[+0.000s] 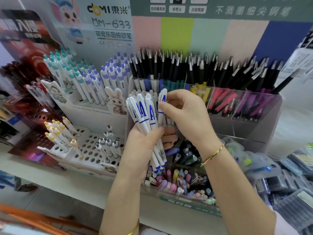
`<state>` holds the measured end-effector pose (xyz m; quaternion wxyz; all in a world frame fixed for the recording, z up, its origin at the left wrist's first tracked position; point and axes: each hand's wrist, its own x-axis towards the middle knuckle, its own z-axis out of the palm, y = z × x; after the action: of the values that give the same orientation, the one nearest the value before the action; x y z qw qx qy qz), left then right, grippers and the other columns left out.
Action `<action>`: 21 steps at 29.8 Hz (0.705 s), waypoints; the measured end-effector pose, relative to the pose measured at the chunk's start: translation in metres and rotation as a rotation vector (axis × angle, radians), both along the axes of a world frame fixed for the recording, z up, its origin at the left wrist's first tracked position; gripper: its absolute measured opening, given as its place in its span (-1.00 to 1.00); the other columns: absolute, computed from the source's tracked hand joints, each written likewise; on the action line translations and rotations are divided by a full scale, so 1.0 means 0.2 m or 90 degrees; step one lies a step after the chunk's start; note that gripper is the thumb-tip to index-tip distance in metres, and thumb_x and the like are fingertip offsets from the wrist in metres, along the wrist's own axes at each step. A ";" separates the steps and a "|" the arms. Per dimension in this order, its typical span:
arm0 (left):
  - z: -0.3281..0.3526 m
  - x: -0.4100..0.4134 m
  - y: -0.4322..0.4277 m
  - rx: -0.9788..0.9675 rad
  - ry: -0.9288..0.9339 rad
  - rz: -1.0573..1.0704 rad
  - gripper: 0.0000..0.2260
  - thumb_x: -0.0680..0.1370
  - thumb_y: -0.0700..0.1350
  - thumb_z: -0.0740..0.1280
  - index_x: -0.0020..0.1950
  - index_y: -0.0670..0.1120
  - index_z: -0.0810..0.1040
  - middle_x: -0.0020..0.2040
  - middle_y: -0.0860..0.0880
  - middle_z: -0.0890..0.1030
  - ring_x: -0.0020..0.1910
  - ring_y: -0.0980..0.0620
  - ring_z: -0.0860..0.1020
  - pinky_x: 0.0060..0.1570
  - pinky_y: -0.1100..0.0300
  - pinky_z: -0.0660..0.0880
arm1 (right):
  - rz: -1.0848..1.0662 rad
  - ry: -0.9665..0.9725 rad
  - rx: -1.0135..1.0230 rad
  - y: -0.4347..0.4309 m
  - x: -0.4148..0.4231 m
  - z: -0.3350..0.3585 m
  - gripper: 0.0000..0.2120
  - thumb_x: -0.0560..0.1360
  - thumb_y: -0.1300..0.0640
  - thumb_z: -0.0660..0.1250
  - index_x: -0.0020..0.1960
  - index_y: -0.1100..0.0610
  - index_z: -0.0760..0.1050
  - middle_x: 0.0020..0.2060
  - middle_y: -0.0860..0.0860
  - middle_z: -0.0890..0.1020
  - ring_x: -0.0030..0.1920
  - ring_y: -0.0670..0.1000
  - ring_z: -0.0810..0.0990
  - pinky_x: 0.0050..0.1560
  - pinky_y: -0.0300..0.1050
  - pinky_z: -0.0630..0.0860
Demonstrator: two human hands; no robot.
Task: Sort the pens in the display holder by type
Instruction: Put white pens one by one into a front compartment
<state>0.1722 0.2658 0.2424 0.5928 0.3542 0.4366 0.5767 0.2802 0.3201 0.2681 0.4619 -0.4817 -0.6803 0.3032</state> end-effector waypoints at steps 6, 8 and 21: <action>-0.07 -0.03 0.03 0.001 0.097 0.104 -0.80 0.53 -0.29 0.31 0.14 -0.27 0.54 -0.03 -0.14 0.69 0.04 -0.05 0.66 0.03 0.07 0.58 | -0.149 0.156 0.168 0.03 0.03 0.06 -0.92 0.51 0.23 0.30 -0.06 0.08 0.44 -0.26 -0.16 0.50 -0.25 -0.21 0.48 -0.20 -0.36 0.44; -0.07 -0.04 0.03 0.018 0.145 0.110 -0.86 0.54 -0.29 0.28 0.08 -0.24 0.56 -0.09 -0.08 0.71 -0.01 0.00 0.67 0.09 0.05 0.56 | -0.173 0.121 0.221 0.03 0.02 0.07 -0.91 0.51 0.22 0.30 -0.05 0.07 0.42 -0.26 -0.18 0.47 -0.24 -0.20 0.46 -0.18 -0.38 0.41; -0.06 -0.05 0.01 0.040 0.086 0.046 -0.94 0.53 -0.15 0.30 -0.03 -0.12 0.50 -0.30 0.00 0.59 -0.33 0.06 0.58 -0.22 0.12 0.59 | -0.148 -0.244 0.169 0.06 -0.06 -0.12 -0.81 0.49 0.04 0.36 -0.11 0.18 0.53 -0.22 0.04 0.61 -0.18 0.06 0.58 -0.16 0.04 0.54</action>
<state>0.1613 0.2683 0.2314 0.5294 0.3948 0.4700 0.5856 0.2674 0.3324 0.2434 0.4151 -0.5407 -0.7292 0.0592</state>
